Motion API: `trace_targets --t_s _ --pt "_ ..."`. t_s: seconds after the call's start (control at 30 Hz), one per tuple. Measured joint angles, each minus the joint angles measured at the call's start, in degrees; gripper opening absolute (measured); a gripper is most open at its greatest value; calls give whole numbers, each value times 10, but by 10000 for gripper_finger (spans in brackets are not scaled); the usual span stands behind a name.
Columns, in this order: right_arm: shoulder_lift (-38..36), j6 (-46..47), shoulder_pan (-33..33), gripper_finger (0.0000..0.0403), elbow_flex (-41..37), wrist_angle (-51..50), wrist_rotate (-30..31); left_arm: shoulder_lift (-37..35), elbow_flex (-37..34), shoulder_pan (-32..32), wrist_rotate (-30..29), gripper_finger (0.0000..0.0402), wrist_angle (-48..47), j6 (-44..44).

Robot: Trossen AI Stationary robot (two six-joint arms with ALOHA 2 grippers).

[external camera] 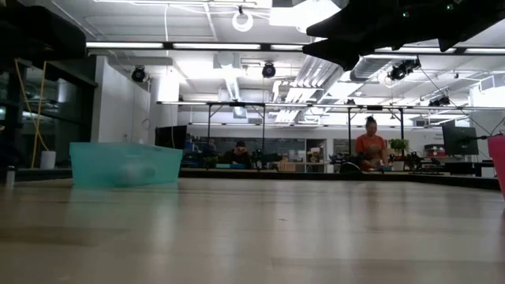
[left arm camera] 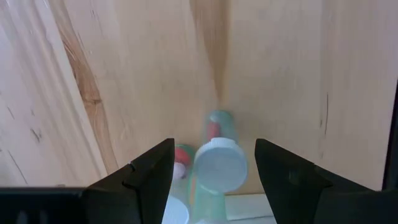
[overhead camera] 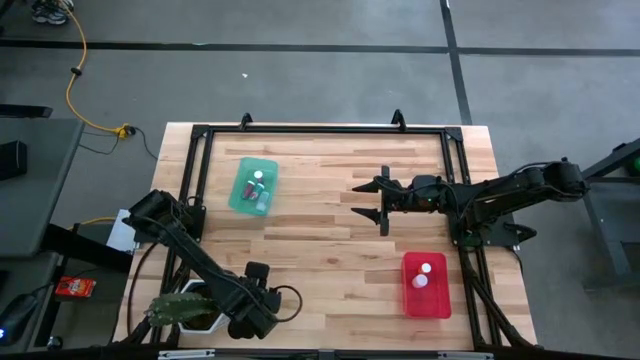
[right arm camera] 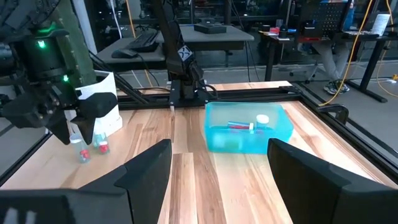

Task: Pick and place medicine bottles into bin by pill shape (circle, oval)
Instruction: Put the bottom blue capsule bottle into the blue bin

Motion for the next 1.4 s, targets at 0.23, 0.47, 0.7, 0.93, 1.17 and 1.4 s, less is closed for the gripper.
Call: trace_targets --t_s 0.23,0.47,0.7,0.93,1.17,1.4 --pt "0 0 0 259 0 0 0 0 0 -8 0 207 -1 0" --pt "0 0 0 259 0 0 0 0 0 -9 0 153 -1 2" --pt "0 0 0 259 0 0 0 0 7 -8 0 102 -2 14" --pt "0 1 0 259 0 -2 0 -3 57 -4 -38 106 -75 74" --pt "0 2 0 259 0 -13 0 -67 78 54 -184 104 -72 150" --pt "0 2 0 259 0 -29 0 -146 -4 147 -228 105 159 309"
